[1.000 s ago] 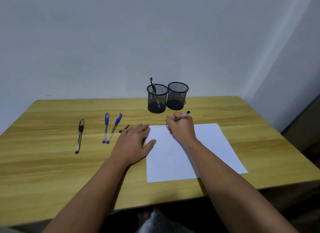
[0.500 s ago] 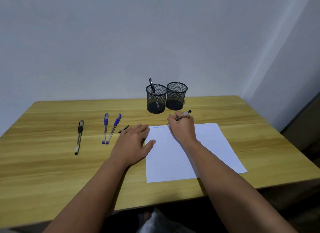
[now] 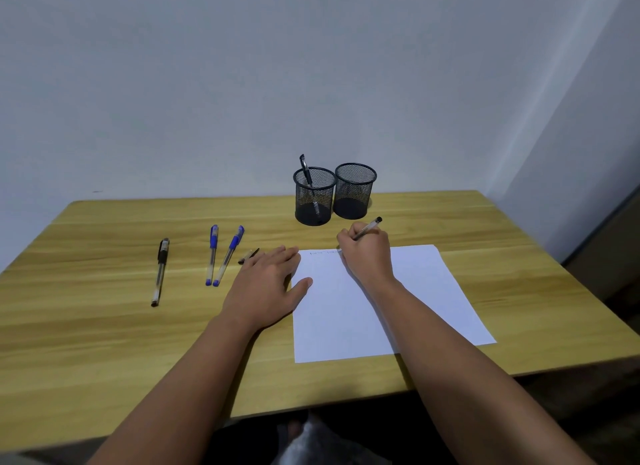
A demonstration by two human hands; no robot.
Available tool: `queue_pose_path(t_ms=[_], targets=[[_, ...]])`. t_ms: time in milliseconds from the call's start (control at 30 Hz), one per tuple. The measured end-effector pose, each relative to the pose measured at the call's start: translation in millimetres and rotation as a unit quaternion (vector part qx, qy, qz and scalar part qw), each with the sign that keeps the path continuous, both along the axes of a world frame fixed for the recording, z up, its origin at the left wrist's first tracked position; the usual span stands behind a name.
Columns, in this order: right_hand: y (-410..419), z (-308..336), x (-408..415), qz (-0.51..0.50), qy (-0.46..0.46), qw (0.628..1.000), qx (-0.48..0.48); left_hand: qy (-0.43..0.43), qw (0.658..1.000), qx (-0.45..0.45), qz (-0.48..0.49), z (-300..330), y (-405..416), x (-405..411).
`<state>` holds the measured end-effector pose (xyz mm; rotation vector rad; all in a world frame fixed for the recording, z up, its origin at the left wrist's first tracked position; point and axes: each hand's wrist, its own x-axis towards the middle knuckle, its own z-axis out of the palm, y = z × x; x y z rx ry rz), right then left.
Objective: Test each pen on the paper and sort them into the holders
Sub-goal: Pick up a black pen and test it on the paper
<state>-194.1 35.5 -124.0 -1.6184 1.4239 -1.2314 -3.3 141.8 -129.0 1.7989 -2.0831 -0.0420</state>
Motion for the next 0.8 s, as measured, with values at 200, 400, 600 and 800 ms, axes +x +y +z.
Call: queue_pose_path(t_ms=[200,400,600,800], targets=[[1,-1,0,0.001,0.001,1.000,-0.005,0.004,1.000,0.001,0.001,-1,0,0],[2,2,1,0.001,0.006,1.000,-0.012,0.004,1.000,0.000,-0.001,0,0,0],[-1,11,-3,-0.057,-0.074,0.994,0.062,-0.003,1.000,0.005,0.000,1,1,-1],[-6,20,-9,-0.067,-0.194,0.972,0.112,-0.002,1.000,0.001,-0.003,1,1,0]])
